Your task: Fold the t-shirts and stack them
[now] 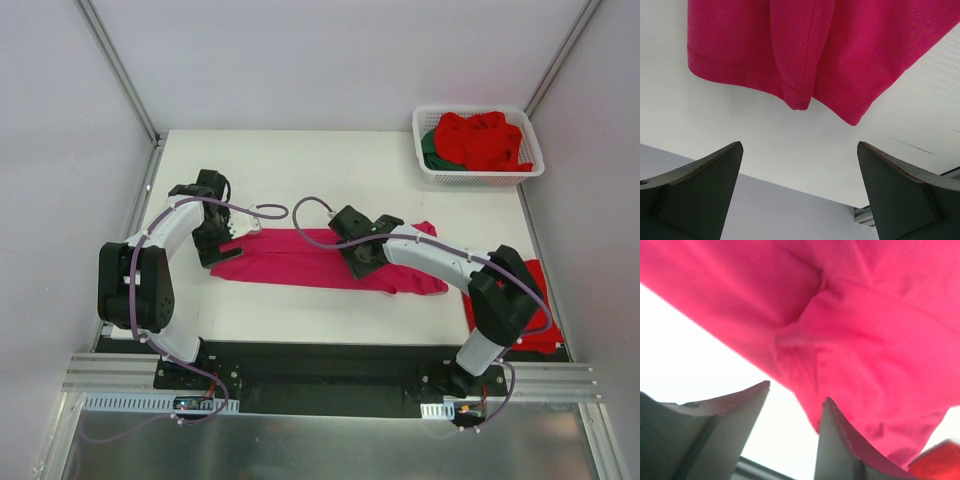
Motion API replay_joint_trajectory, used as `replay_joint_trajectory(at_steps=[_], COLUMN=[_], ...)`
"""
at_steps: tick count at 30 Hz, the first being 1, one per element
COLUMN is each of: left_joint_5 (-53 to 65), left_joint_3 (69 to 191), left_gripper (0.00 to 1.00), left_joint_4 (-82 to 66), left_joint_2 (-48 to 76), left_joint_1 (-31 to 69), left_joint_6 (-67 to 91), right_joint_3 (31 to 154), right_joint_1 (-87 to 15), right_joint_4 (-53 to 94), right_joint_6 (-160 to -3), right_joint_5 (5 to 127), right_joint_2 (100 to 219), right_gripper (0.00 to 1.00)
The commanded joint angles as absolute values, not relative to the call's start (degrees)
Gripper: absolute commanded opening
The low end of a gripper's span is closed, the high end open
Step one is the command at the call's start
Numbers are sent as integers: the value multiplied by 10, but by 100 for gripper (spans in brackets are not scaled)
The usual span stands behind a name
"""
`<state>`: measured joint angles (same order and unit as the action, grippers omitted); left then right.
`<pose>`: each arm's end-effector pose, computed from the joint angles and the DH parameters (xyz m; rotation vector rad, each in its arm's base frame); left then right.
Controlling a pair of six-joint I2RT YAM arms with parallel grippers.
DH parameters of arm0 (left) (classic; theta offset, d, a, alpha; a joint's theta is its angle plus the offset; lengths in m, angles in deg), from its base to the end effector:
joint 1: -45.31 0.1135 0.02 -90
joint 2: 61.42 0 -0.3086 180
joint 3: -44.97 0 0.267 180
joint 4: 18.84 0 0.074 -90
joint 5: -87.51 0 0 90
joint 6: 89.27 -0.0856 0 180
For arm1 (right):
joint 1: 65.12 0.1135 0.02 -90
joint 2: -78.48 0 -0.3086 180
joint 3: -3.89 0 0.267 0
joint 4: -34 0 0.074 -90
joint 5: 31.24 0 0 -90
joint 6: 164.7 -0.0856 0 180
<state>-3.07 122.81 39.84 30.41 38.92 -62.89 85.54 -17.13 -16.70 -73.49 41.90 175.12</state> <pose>0.3345 -0.0366 0.2050 1.6460 2.3542 0.2224 0.2713 0.2641 0.2089 -1.0206 2.4313 -0.1331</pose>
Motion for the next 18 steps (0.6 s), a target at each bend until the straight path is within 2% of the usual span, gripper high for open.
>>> replay_joint_trajectory(at_steps=[1,6,13,16,18], left_joint_5=[-37,-35,-30,-28,-28], left_joint_3=[1234,1234,1233,1232,1231], left_gripper=[99,99,99,99,99], left_joint_4=[410,409,410,410,410], left_joint_2=[306,303,303,303,303], left_joint_1=[386,386,385,385,385], left_joint_6=[-624,-624,-625,-623,-621], right_joint_3=[876,852,782,792,813], right_joint_1=[-163,-172,-241,-241,-241], right_joint_4=[-251,-275,-157,-95,-84], right_joint_6=[-765,-782,-771,-755,-751], right_joint_5=[361,279,347,393,414], right_joint_2=[1694,1659,1643,1668,1695], right_gripper=[52,52,48,48,44])
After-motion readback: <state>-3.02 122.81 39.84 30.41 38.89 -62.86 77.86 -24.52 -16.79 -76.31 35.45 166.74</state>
